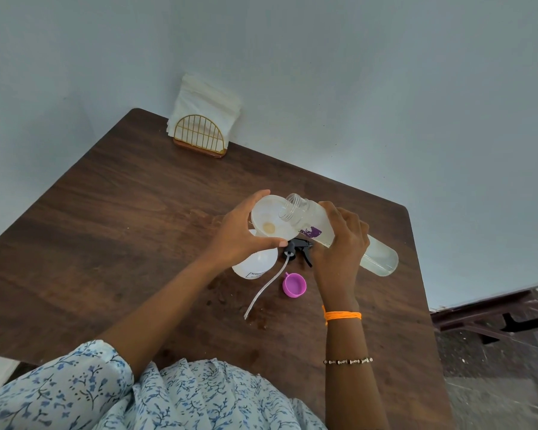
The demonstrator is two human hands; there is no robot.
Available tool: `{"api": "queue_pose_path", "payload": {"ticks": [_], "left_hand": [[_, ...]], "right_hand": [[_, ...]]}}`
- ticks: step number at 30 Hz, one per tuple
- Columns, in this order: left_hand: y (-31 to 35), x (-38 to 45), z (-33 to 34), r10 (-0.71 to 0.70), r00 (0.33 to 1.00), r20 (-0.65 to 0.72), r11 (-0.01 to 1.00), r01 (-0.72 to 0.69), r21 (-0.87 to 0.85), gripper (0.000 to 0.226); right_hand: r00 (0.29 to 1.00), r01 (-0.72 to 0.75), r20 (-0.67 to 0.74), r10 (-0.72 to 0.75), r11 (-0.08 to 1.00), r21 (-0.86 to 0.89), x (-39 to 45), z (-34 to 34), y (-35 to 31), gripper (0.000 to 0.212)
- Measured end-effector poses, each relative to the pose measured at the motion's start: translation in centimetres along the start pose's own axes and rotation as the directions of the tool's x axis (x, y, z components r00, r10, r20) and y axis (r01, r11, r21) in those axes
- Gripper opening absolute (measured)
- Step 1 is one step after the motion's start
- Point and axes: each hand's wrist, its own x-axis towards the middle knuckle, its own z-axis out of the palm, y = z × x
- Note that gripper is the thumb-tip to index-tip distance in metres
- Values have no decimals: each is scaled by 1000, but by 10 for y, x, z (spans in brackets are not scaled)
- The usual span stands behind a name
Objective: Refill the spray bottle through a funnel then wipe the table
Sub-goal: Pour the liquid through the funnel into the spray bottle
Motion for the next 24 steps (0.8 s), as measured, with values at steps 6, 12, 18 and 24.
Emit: {"api": "queue_pose_path", "payload": {"ticks": [6,12,18,24], "left_hand": [[1,-1,-1,1,1000,5,1000,-1,-24,92],[0,-1,-1,-4,1000,8,1000,4,-20,93],[1,-1,-1,-3,1000,8,1000,3,-19,93],[0,-1,-1,0,1000,6,1000,1,-28,92]], "right_hand": [[1000,11,-7,-11,1000,-10,0,0,0,65],[1000,30,-9,-30,999,-26,1,1,1,64],[1000,29,-5,-29,999,-24,0,0,0,63],[999,35,-11,-35,999,-29,0,0,0,62]]}}
